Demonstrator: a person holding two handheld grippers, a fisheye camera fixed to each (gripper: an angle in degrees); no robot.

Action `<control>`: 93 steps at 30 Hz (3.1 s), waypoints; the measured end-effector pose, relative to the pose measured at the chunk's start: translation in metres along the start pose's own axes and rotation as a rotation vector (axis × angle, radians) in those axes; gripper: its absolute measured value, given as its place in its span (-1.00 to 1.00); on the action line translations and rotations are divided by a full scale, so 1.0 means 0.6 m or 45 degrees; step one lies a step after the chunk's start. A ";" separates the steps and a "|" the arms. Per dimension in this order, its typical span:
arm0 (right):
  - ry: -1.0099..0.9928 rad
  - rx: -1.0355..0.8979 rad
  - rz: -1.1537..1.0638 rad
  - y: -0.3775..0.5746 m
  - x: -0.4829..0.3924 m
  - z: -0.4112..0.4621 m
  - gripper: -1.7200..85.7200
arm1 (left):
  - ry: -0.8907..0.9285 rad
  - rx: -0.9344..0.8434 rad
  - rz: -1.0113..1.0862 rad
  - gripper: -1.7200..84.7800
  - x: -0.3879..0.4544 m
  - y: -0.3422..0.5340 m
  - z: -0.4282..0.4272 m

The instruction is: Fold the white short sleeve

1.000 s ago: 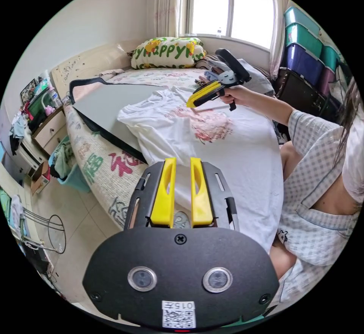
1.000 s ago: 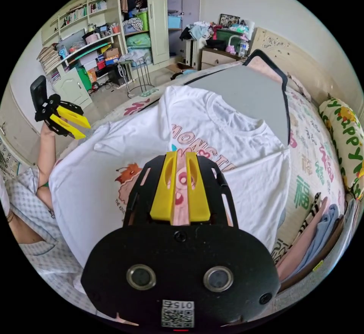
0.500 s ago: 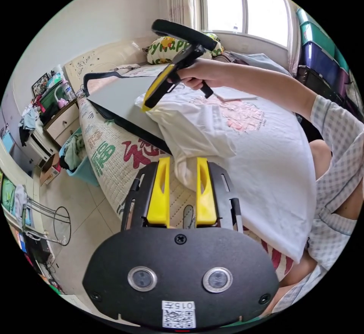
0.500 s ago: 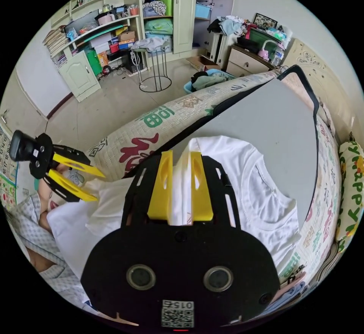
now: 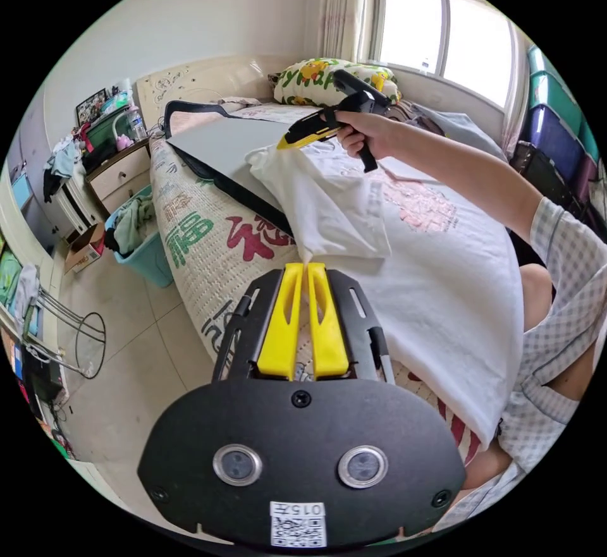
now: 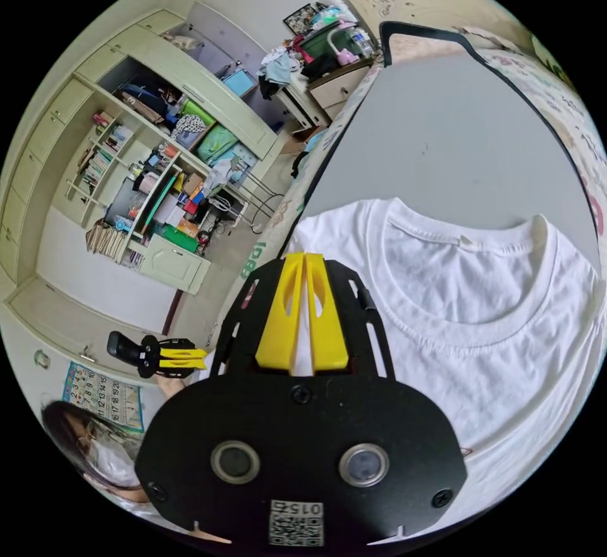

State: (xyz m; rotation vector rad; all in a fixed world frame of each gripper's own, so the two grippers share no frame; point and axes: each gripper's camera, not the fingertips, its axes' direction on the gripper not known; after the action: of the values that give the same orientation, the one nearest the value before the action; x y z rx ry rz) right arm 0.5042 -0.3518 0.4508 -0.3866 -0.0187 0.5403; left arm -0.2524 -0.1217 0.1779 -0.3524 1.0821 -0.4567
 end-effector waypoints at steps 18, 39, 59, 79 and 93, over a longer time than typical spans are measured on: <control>0.300 -0.439 -0.556 0.179 -0.079 -0.061 -0.81 | 0.034 0.068 0.316 -0.80 0.099 -0.010 -0.018; 0.399 -0.407 -0.558 0.224 -0.131 -0.118 -0.97 | 0.152 0.252 0.238 -0.88 0.032 0.005 -0.065; 0.608 -0.357 -0.873 0.348 -0.191 -0.075 -0.82 | 0.050 0.083 -0.144 -0.96 -0.124 -0.296 0.074; 0.581 -0.259 -0.822 0.398 -0.173 -0.133 -0.88 | -0.051 0.062 -0.117 -0.98 -0.137 -0.313 0.098; 0.496 -0.316 -1.179 0.433 -0.379 -0.014 -0.80 | 0.001 0.270 0.079 -0.94 -0.024 -0.061 -0.004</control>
State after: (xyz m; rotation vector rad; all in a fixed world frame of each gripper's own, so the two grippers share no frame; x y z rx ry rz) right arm 0.1803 -0.2650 0.3674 -0.6628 0.1078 -0.4614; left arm -0.2670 -0.1456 0.2058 -0.1308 1.0319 -0.5109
